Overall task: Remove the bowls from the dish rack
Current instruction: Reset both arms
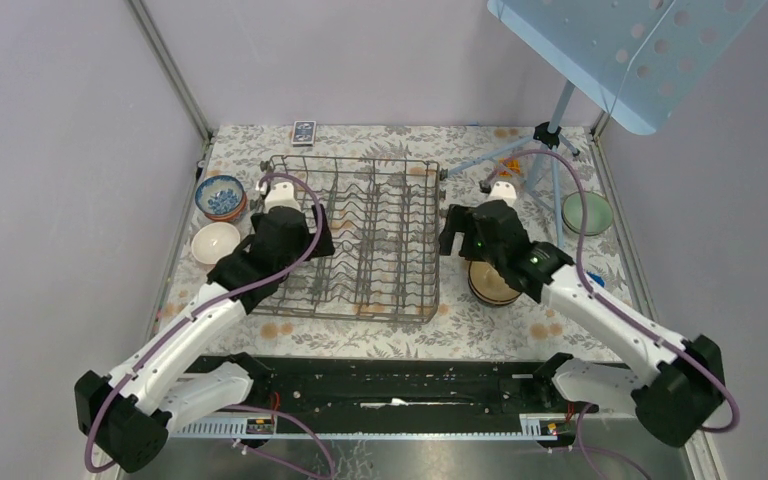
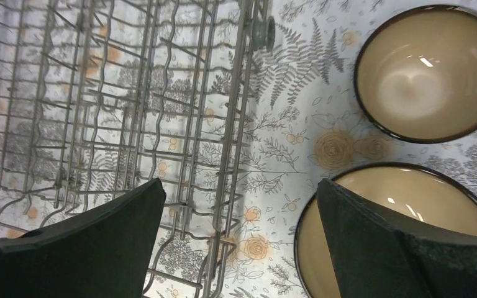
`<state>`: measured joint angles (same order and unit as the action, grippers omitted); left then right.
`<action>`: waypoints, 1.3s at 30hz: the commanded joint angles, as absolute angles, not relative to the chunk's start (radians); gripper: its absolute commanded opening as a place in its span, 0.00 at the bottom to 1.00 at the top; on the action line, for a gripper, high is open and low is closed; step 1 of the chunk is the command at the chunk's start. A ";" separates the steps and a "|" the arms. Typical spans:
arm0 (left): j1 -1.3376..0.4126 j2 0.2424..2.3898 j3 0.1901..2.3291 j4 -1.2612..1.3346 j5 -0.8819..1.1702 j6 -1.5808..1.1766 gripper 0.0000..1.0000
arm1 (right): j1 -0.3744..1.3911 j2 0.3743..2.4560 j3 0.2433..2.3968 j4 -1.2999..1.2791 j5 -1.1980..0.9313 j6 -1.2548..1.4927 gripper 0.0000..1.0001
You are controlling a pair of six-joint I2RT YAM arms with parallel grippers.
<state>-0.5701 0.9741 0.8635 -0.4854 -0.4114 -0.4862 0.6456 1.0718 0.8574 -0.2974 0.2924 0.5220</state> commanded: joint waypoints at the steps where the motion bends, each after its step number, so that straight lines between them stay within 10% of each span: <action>1: -0.571 0.922 0.829 -0.476 -0.332 -0.548 0.99 | 0.651 1.195 0.940 -0.266 0.224 0.537 1.00; 6: -0.571 0.906 0.808 -0.493 -0.301 -0.578 0.99 | 0.650 1.366 0.995 -0.299 0.296 0.532 0.95; 19: -0.571 0.920 0.794 -0.488 -0.290 -0.594 0.99 | 0.647 1.570 1.077 -0.381 0.307 0.519 0.45; 27: -0.571 0.933 0.807 -0.487 -0.296 -0.594 0.99 | 0.615 1.517 1.049 -0.402 0.346 0.507 0.39; 31: -0.571 0.941 0.815 -0.485 -0.299 -0.598 0.99 | 0.602 1.491 1.048 -0.410 0.332 0.495 0.45; 36: -0.570 0.945 0.828 -0.486 -0.298 -0.603 0.99 | 0.602 1.429 1.051 -0.388 0.170 0.447 0.91; 39: -0.571 0.940 0.834 -0.486 -0.320 -0.615 0.99 | 0.601 1.380 1.067 -0.411 0.117 0.428 1.00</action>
<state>-0.5697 0.9455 0.7898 -0.5182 -0.2993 -0.5938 0.6037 1.4643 1.0405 -0.3809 0.2115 0.4736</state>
